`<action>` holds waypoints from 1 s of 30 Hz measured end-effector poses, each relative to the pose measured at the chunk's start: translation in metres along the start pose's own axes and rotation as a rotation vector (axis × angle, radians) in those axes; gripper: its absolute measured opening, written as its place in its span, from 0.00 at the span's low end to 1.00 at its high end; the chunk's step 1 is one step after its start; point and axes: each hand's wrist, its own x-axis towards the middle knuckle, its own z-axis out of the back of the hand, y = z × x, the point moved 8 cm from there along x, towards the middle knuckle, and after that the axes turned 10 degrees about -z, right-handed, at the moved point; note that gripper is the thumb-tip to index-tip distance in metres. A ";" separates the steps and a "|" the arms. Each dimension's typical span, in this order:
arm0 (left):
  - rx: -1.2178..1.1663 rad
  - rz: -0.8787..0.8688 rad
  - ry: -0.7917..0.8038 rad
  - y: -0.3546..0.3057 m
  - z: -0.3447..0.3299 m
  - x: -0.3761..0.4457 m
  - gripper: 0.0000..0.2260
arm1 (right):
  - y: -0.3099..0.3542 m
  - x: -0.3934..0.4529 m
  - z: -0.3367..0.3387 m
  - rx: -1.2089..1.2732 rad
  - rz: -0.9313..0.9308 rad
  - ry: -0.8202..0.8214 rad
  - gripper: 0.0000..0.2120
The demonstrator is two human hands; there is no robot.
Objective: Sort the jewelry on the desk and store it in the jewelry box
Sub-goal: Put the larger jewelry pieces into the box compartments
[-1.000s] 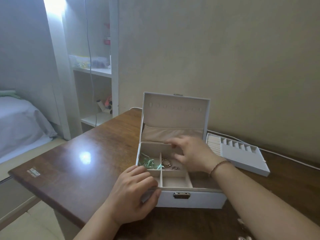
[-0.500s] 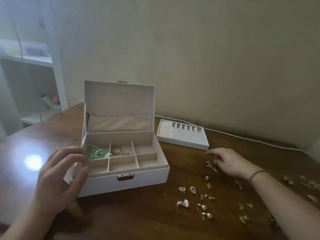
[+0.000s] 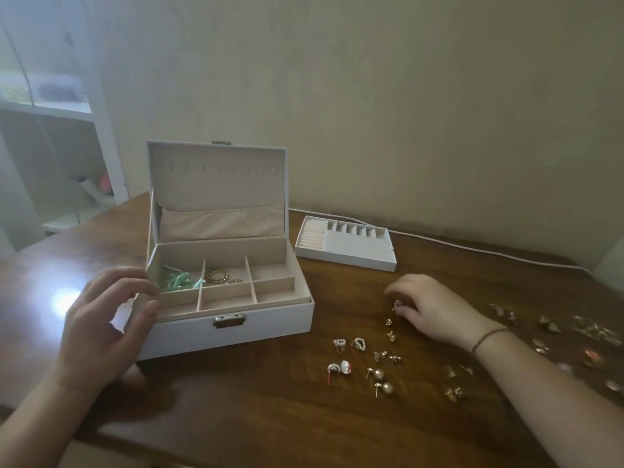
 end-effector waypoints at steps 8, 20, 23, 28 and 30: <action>-0.019 0.009 -0.017 -0.002 0.005 0.001 0.15 | 0.091 -0.077 0.012 0.028 0.299 0.060 0.16; -0.276 -0.549 0.551 -0.192 -0.122 0.012 0.10 | -0.107 -0.078 0.051 0.451 -0.360 -0.305 0.09; -0.523 -0.320 0.619 -0.199 -0.165 0.034 0.12 | -0.157 -0.081 0.054 0.376 -0.497 -0.353 0.13; -0.598 -0.236 0.587 -0.198 -0.194 0.040 0.13 | -0.210 -0.100 0.049 0.508 -0.625 -0.435 0.17; -0.593 -0.282 0.571 -0.200 -0.187 0.037 0.10 | -0.216 -0.106 0.046 0.472 -0.641 -0.385 0.17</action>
